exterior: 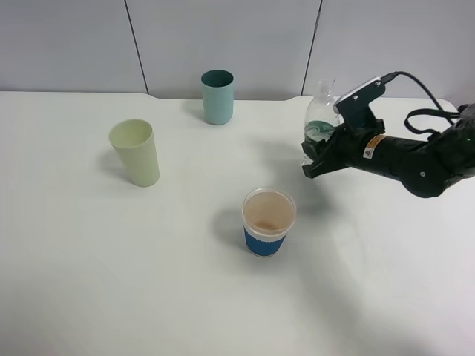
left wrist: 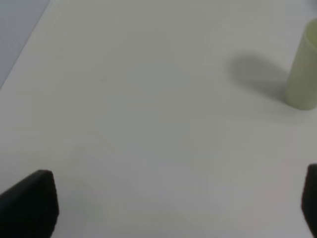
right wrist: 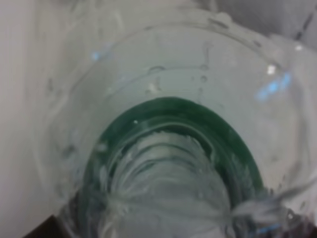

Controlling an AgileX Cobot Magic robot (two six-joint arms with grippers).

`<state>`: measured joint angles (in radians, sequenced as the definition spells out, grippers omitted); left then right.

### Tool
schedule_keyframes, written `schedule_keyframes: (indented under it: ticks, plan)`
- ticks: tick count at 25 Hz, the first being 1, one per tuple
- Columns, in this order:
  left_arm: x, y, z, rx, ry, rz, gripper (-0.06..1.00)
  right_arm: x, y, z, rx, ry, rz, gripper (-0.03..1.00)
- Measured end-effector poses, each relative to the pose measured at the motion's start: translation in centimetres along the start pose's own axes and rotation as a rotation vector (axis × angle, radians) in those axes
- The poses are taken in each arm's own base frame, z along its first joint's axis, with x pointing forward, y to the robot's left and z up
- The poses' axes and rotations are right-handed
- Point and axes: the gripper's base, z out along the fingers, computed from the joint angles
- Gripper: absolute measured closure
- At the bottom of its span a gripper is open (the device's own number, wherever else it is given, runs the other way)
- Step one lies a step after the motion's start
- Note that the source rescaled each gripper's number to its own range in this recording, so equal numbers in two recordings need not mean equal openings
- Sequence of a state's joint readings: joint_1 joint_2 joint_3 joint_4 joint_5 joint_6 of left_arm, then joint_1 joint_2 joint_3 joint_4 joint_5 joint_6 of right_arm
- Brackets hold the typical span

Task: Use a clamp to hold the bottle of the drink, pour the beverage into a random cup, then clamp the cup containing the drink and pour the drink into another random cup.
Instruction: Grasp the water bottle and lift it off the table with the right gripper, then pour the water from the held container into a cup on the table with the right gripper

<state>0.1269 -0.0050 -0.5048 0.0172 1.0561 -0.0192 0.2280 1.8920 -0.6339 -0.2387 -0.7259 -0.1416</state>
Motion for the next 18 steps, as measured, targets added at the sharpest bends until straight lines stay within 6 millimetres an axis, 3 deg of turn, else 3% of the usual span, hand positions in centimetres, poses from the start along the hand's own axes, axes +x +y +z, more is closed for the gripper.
schedule_keyframes:
  ticks: [8, 13, 18]
  plan:
    - [0.0, 0.0, 0.0, 0.000, 0.000, 0.000, -0.06, -5.1, -1.2, -3.1, 0.055, -0.146, 0.311, 0.97]
    - [0.0, 0.0, 0.0, 0.000, 0.000, 0.000, -0.06, -8.0, -1.0, -2.5, 0.035, -0.095, 0.385, 0.97]
    - [0.0, 0.0, 0.0, 0.000, 0.000, 0.000, -0.06, -12.0, 0.2, -1.4, -0.013, -0.041, 0.289, 0.97]
